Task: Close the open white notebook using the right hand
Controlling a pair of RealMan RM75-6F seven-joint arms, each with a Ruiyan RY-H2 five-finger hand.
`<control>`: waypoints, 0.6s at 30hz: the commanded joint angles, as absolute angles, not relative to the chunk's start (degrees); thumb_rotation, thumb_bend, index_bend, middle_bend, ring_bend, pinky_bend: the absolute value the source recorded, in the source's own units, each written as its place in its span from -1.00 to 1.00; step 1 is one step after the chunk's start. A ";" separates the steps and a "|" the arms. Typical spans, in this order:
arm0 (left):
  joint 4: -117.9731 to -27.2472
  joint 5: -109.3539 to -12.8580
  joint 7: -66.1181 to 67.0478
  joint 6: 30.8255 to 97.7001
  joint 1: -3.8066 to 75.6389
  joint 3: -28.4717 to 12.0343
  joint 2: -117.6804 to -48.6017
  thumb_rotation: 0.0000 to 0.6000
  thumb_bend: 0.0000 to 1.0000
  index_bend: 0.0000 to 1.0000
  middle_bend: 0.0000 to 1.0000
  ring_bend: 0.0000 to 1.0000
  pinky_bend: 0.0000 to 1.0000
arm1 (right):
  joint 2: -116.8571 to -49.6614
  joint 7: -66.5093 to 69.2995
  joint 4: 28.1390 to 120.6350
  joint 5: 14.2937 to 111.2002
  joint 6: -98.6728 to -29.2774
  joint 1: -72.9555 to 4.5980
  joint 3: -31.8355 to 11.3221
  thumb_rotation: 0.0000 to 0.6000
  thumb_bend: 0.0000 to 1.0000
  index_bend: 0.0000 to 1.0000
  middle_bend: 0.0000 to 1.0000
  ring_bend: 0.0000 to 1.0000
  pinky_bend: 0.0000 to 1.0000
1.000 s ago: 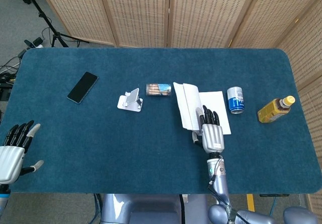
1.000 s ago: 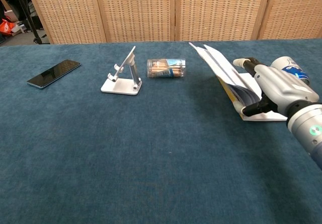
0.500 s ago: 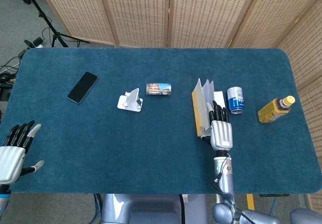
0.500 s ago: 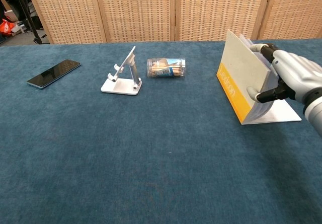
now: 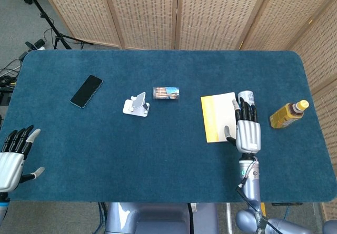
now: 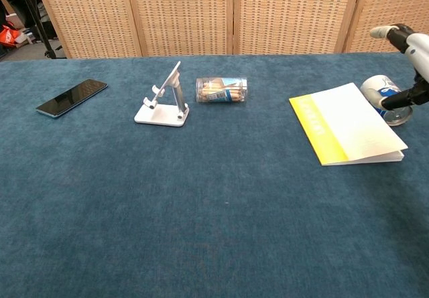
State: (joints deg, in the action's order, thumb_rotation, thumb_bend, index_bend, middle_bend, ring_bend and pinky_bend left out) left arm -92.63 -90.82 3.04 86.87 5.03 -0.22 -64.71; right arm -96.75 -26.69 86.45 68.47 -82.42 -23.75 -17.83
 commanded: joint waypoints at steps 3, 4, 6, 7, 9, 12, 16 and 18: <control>-92.62 -90.09 3.25 86.18 5.17 -0.32 -64.63 1.00 -0.89 -1.00 -1.00 -1.00 -1.00 | -85.78 -25.56 92.44 73.80 -81.97 -19.62 -11.70 1.00 -0.18 -1.00 -1.00 -1.00 -1.00; -92.64 -89.97 3.36 86.06 5.20 -0.34 -64.65 1.00 -0.89 -1.00 -1.00 -1.00 -1.00 | -84.16 -25.19 93.04 74.59 -81.79 -19.01 -10.63 1.00 -0.21 -1.00 -1.00 -1.00 -1.00; -92.60 -89.68 3.68 85.82 5.28 -0.44 -64.76 1.00 -0.89 -1.00 -1.00 -1.00 -1.00 | -80.97 -23.69 93.36 76.93 -82.34 -17.32 -8.16 1.00 -0.30 -1.00 -1.00 -1.00 -1.00; -92.58 -89.53 3.83 85.71 5.31 -0.47 -64.81 1.00 -0.89 -1.00 -1.00 -1.00 -1.00 | -79.90 -22.83 93.03 78.06 -82.70 -16.60 -7.10 1.00 -0.31 -1.00 -1.00 -1.00 -1.00; -92.59 -89.15 4.19 85.48 5.37 -0.59 -64.92 1.00 -0.89 -1.00 -1.00 -1.00 -1.00 | -77.73 -21.06 91.68 80.26 -83.57 -14.78 -4.57 1.00 -0.35 -1.00 -1.00 -1.00 -1.00; -92.55 -88.85 4.48 85.30 5.42 -0.67 -65.05 1.00 -0.89 -1.00 -1.00 -1.00 -1.00 | -75.52 -18.94 89.95 82.34 -84.47 -12.80 -2.14 1.00 -0.38 -1.00 -1.00 -1.00 -1.00; -92.33 -88.43 4.69 84.98 5.56 -0.84 -65.24 1.00 -0.89 -1.00 -1.00 -1.00 -1.00 | -73.56 -17.04 88.70 84.72 -86.11 -10.88 -0.35 1.00 -0.43 -1.00 -1.00 -1.00 -1.00; -92.17 -88.30 4.82 84.95 5.59 -0.91 -65.36 1.00 -0.89 -1.00 -1.00 -1.00 -1.00 | -73.03 -16.48 88.35 85.57 -86.77 -10.23 0.08 1.00 -0.50 -1.00 -1.00 -1.00 -1.00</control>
State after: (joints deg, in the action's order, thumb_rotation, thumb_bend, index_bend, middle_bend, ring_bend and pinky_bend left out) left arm -92.17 -88.31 4.82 84.95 5.58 -0.90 -65.35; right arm -73.37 -16.80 88.67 85.10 -86.39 -10.66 -0.30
